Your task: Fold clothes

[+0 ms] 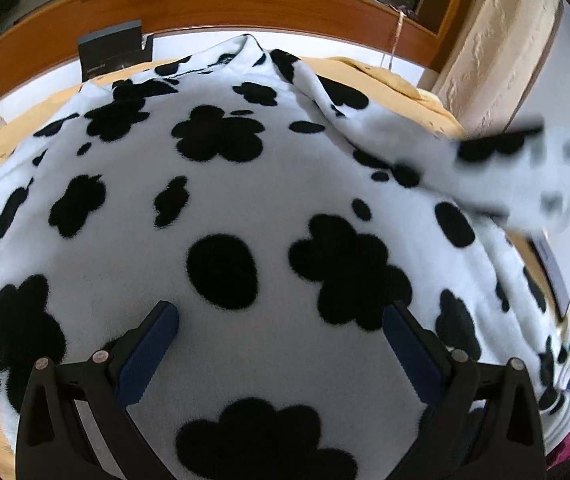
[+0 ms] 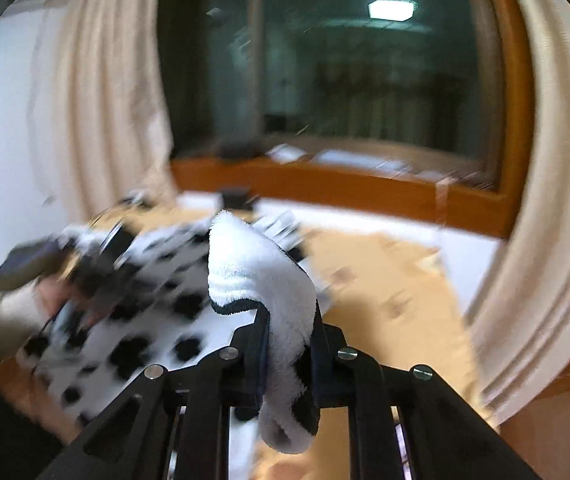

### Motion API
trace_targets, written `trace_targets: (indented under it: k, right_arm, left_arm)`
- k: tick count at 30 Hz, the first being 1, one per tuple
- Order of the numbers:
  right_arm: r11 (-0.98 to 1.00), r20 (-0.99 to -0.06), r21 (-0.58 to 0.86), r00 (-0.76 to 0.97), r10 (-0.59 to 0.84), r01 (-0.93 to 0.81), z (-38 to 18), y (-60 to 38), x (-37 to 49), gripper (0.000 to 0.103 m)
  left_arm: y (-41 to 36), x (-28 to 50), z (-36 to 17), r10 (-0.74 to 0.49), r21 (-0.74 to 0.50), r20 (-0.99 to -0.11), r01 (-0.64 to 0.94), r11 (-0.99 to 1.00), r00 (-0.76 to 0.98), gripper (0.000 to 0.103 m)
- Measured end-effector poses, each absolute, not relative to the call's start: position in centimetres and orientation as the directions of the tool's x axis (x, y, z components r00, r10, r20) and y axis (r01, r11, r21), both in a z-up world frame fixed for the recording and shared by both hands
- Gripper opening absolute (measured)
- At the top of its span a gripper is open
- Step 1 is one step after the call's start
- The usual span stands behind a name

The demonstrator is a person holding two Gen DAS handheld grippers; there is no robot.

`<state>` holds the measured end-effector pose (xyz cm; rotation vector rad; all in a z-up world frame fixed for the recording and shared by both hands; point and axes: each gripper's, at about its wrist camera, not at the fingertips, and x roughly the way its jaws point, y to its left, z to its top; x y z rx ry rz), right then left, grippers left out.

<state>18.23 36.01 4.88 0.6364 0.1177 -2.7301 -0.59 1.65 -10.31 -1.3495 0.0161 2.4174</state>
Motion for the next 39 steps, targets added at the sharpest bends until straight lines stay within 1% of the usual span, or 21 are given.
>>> trace_targets:
  k: [4,9,12,14,17,22,25,29,32,34,39]
  right_arm:
    - [-0.982,-0.375,-0.007,-0.911,-0.171,0.187,7.4,39.4,14.9,0.017]
    - [-0.999,-0.298,-0.010,-0.954,0.034,-0.033,9.5,44.0,10.9,0.017]
    - [-0.993,-0.281,-0.006,-0.953,0.118,-0.121,10.1,46.4,9.1,0.017]
    - [-0.988,-0.296,0.000,-0.944,0.146,-0.153,9.9,47.6,7.5,0.017]
    - [-0.981,-0.321,0.005,-0.929,0.184,-0.196,9.3,48.9,4.7,0.017]
    - [-0.962,-0.320,0.047,-0.917,0.240,-0.268,8.8,51.6,1.7,0.017]
    - [-0.945,-0.327,0.048,-0.899,0.290,-0.322,8.6,52.9,0.1,0.017]
    - [-0.926,-0.377,0.039,-0.864,0.335,-0.376,7.1,54.7,-1.0,0.017]
    - [-0.926,-0.443,0.033,-0.836,0.324,-0.376,5.2,55.0,-2.4,0.017]
    - [-0.934,-0.473,0.027,-0.828,0.301,-0.356,4.2,54.4,-3.3,0.017]
    - [-0.969,-0.516,-0.021,-0.827,0.222,-0.247,3.0,50.1,-6.1,0.017]
  left_arm:
    - [1.9,-0.5,-10.2,0.306,-0.154,-0.834,-0.339,-0.928,-0.460,0.103]
    - [2.3,-1.6,-9.1,0.348,-0.196,-0.841,-0.366,-0.910,-0.414,0.103]
    - [3.4,-3.0,-8.0,0.363,-0.198,-0.834,-0.388,-0.900,-0.415,0.103]
    - [4.4,-4.1,-7.3,0.367,-0.190,-0.828,-0.405,-0.894,-0.423,0.103]
    - [7.0,-7.9,-7.7,0.360,-0.177,-0.837,-0.419,-0.890,-0.412,0.103]
    - [11.4,-14.3,-8.4,0.347,-0.155,-0.852,-0.443,-0.883,-0.393,0.103]
    - [13.8,-18.6,-9.3,0.323,-0.133,-0.857,-0.434,-0.891,-0.402,0.103]
    - [16.1,-23.6,-9.8,0.304,-0.119,-0.848,-0.404,-0.907,-0.433,0.103]
    - [16.9,-26.4,-10.1,0.288,-0.126,-0.851,-0.363,-0.923,-0.439,0.103]
    - [17.0,-26.9,-10.1,0.289,-0.128,-0.852,-0.363,-0.923,-0.436,0.103]
    - [14.7,-24.2,-9.5,0.348,-0.192,-0.836,-0.366,-0.910,-0.426,0.103]
